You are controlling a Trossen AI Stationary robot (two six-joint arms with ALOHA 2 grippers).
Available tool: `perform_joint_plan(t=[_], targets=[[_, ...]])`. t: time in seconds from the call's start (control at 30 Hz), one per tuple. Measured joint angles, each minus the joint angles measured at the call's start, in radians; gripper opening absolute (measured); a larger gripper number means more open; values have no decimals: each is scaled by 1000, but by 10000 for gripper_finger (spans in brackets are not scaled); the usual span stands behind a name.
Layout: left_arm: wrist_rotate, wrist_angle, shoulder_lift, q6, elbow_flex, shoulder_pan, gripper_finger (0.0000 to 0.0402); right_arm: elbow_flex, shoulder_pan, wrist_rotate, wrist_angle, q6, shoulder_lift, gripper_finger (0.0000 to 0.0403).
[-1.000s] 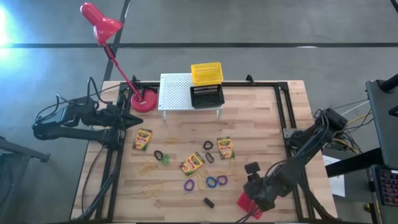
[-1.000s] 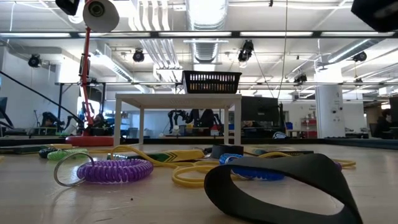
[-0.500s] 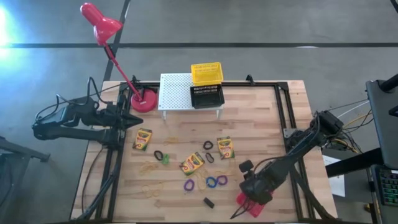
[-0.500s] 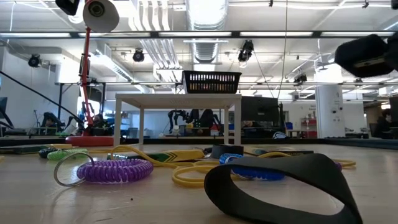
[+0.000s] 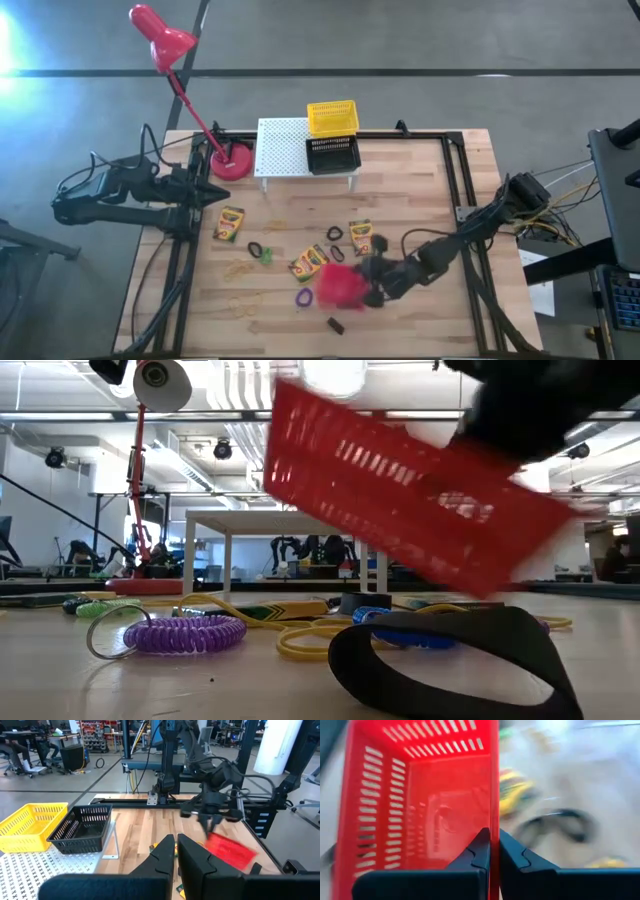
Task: Pick & Place Office Desk Supplies
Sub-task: Put the red bin on the shelf
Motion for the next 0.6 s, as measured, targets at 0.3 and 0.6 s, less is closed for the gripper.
perform_joint_plan(t=[0.3,0.6], targets=[[-1,58,17,-35,0,0,28,0,-70,361,95,219,9,12],[-3,158,30,-52,0,0,28,48,-150,332,112,186,9,12]])
